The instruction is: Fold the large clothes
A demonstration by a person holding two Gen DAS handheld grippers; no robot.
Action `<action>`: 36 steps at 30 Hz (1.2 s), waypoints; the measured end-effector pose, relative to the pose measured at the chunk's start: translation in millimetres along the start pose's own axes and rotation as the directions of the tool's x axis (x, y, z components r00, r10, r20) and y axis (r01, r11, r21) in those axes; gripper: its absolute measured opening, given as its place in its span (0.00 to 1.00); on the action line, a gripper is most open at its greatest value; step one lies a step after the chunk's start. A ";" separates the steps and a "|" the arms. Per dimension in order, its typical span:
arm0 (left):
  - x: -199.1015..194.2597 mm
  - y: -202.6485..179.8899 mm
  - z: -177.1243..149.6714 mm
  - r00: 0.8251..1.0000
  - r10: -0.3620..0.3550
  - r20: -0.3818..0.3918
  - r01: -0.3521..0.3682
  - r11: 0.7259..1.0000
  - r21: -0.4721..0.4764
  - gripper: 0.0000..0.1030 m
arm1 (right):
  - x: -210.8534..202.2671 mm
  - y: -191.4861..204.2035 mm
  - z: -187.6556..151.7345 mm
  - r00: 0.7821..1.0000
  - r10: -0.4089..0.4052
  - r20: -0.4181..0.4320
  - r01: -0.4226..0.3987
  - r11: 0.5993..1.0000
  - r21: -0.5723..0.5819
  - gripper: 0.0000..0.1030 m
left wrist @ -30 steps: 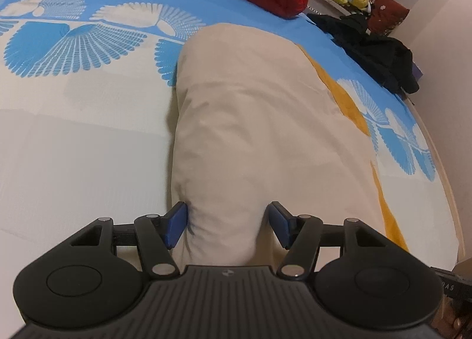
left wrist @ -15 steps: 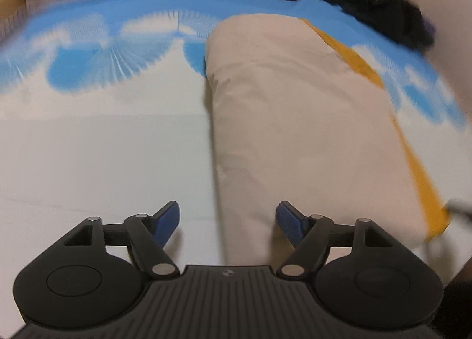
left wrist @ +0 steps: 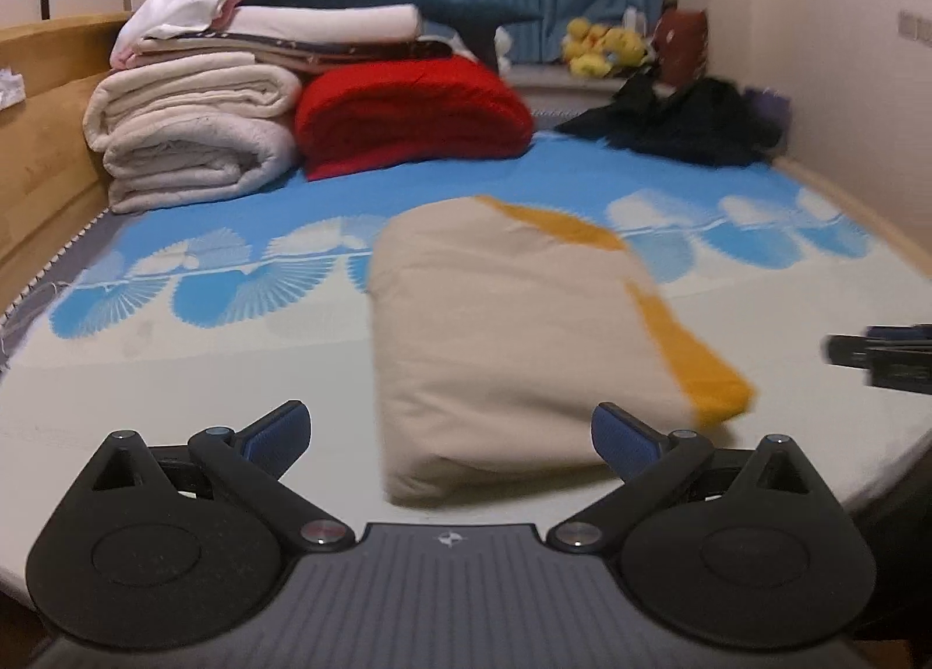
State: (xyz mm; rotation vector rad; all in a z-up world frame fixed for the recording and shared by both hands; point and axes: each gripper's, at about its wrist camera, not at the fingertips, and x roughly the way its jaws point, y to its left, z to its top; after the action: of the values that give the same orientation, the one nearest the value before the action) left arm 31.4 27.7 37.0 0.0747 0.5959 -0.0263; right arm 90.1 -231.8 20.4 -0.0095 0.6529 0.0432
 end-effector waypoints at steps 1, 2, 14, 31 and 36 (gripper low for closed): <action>-9.9 -6.3 -4.3 1.000 0.002 0.012 -0.002 1.000 -0.014 1.00 | -10.7 3.8 -2.0 1.000 0.003 0.017 -0.003 1.000 -0.006 0.50; -17.9 -12.6 -7.7 1.000 0.010 0.016 -0.009 1.000 -0.027 1.00 | -19.3 7.1 -3.2 0.999 0.007 0.032 -0.006 1.000 -0.011 0.50; -24.9 -38.9 -34.8 0.996 0.086 -0.022 -0.087 0.995 -0.053 1.00 | -74.6 19.3 -27.5 0.997 0.046 0.059 -0.048 0.998 0.034 0.51; 3.1 -28.5 -33.2 0.993 0.087 -0.077 -0.095 0.990 -0.102 1.00 | -39.3 32.4 -27.3 1.000 0.029 0.005 -0.029 0.999 0.040 0.51; 6.2 -28.4 -32.3 0.993 0.095 -0.071 -0.103 0.989 -0.110 1.00 | -33.7 35.8 -26.3 1.000 0.027 -0.003 -0.027 0.999 0.032 0.51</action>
State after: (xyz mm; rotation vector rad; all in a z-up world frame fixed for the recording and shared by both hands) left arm 17.1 1.9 5.1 -0.0056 0.6577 0.1068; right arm 45.9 -197.8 20.2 0.0300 0.6573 0.0587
